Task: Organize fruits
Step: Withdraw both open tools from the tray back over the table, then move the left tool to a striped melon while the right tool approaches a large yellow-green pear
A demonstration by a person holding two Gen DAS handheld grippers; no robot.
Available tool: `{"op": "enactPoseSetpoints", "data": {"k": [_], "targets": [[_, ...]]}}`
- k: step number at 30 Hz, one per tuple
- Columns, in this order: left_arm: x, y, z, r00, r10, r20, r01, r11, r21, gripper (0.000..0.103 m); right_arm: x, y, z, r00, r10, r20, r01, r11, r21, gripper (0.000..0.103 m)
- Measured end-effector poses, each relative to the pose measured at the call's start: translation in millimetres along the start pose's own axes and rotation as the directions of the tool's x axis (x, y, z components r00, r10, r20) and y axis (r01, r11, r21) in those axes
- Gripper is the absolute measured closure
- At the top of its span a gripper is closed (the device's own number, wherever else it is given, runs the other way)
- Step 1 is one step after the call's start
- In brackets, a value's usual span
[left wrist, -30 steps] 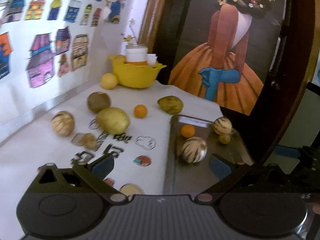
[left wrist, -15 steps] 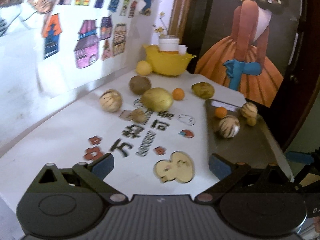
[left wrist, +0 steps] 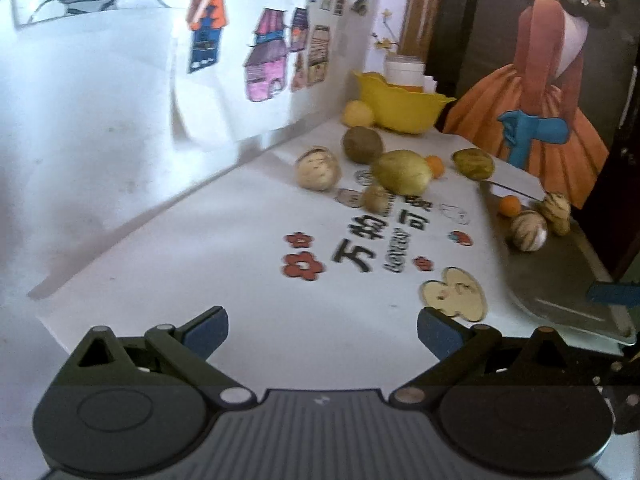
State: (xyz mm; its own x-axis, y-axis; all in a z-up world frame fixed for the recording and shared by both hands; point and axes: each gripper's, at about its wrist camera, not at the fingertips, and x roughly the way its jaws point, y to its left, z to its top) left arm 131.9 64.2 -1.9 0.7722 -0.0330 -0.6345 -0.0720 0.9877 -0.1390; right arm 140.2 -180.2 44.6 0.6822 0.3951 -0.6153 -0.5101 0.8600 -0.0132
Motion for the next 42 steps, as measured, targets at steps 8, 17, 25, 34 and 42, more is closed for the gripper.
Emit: {"op": "enactPoseSetpoints", "data": {"k": [8, 17, 25, 34, 42], "targets": [[5.4, 16.6, 8.3, 0.999, 0.042, 0.002, -0.042, 0.999, 0.013, 0.0, 21.8, 10.5, 18.4, 0.999, 0.046, -0.011, -0.047, 0.997, -0.059, 0.001], [29.7, 20.7, 25.2, 0.999, 0.041, -0.004, -0.041, 0.999, 0.032, 0.0, 44.4, -2.0, 36.5, 0.999, 0.03, -0.034, -0.035, 0.983, -0.18, 0.001], [56.8, 20.1, 43.3, 0.999, 0.043, -0.005, -0.042, 0.997, 0.072, 0.0, 66.9, -27.6, 52.2, 0.999, -0.013, -0.034, 0.004, 0.972, -0.236, 0.001], [88.0, 22.0, 74.2, 0.999, 0.041, 0.017, -0.041, 0.998, 0.042, 0.0, 99.1, -51.7, 86.3, 0.998, -0.065, 0.011, 0.065, 0.948, -0.311, 0.001], [115.0, 7.7, 97.1, 0.998, 0.031, 0.047, -0.034, 0.997, 0.068, 0.0, 142.3, -62.3, 116.3, 0.999, -0.051, -0.018, 0.042, 0.935, -0.351, 0.001]]}}
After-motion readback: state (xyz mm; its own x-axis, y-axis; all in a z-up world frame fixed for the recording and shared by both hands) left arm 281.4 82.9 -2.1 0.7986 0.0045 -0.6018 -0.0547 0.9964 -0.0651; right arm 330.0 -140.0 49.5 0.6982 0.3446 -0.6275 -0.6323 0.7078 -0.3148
